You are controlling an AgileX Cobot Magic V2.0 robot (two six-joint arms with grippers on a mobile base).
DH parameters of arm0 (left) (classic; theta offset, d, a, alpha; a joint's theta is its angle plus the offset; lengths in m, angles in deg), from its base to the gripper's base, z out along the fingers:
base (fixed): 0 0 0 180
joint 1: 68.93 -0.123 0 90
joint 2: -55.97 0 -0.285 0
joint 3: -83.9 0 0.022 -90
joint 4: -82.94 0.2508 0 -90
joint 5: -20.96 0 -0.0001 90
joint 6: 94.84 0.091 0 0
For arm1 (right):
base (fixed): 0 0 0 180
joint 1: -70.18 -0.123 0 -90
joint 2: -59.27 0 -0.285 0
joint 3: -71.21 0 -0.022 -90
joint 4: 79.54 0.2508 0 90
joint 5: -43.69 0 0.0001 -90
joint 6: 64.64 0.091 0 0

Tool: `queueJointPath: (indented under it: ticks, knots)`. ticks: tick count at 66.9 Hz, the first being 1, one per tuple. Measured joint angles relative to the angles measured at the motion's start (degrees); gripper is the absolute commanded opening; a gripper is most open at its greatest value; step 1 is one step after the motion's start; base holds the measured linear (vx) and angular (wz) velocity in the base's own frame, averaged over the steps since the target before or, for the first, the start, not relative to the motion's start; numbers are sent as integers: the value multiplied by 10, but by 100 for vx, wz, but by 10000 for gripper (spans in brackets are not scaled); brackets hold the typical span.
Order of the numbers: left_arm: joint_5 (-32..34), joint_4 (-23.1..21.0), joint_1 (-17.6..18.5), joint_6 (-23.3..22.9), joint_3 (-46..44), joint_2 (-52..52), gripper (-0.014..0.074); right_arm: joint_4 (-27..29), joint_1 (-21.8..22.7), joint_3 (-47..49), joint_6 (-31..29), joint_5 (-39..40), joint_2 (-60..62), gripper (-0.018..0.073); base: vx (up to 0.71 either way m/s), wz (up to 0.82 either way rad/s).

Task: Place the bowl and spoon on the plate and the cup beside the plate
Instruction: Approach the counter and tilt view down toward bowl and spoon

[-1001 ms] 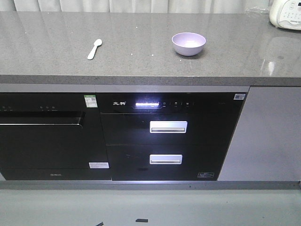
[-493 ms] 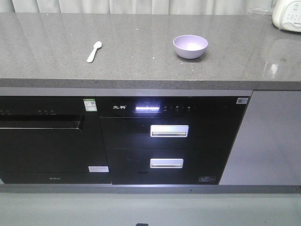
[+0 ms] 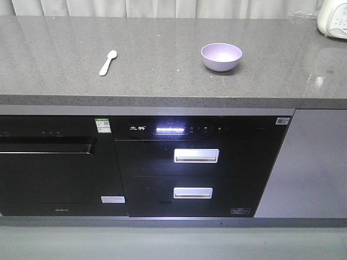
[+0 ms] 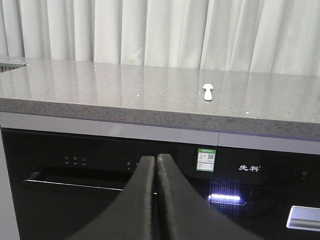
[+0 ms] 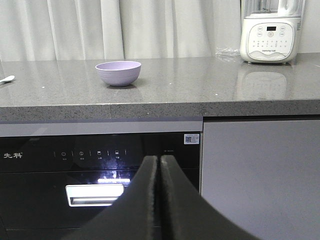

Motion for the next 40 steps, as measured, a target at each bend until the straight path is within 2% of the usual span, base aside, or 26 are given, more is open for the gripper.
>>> queueJointPath:
  ticks: [40]
  knots:
    - [0,0,0,0,0,0,-6,0,0,0,0,0,0,-1,5,0]
